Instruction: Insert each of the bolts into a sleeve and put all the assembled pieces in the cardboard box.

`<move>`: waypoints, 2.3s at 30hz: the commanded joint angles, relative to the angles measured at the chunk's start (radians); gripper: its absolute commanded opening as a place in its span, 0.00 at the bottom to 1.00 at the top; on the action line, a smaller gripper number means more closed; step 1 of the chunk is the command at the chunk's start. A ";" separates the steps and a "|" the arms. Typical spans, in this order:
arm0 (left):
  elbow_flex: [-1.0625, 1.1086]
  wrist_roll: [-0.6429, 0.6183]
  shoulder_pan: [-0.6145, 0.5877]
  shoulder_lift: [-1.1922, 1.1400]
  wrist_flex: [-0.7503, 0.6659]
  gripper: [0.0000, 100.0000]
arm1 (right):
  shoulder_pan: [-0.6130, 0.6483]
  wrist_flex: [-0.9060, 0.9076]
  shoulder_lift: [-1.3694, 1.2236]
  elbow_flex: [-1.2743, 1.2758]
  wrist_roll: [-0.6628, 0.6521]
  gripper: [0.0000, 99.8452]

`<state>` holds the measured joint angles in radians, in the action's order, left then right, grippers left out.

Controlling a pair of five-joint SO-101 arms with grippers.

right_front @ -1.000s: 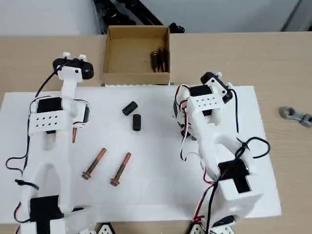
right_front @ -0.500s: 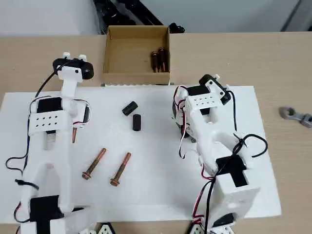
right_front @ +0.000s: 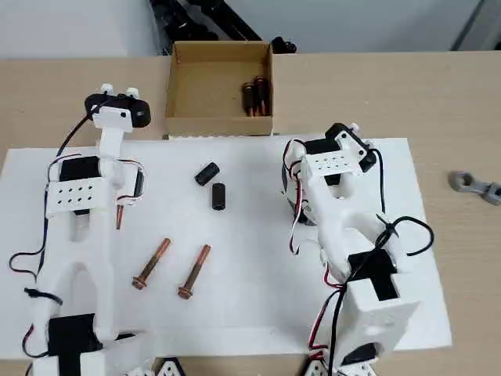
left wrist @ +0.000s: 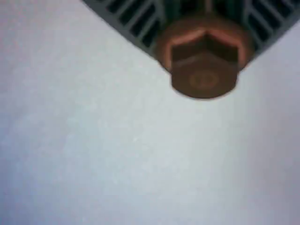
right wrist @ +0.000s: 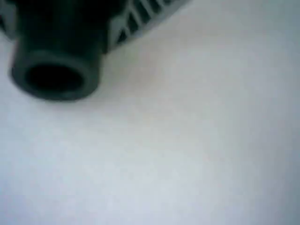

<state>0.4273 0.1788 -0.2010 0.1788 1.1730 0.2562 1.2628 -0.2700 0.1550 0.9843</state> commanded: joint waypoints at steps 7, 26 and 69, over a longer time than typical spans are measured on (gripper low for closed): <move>-0.013 0.008 0.009 0.058 -0.020 0.01 | 0.005 0.010 0.022 -0.032 -0.049 0.01; -0.156 -0.110 0.009 0.450 -0.015 0.01 | 0.015 0.033 0.914 0.103 -0.583 0.01; -0.148 -0.293 0.450 0.611 -0.281 0.01 | 0.120 -0.900 1.727 1.079 -0.862 0.00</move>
<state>0.3184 -0.1082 0.2163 0.7679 0.9337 0.3713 0.3943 1.5251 1.3441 0.0821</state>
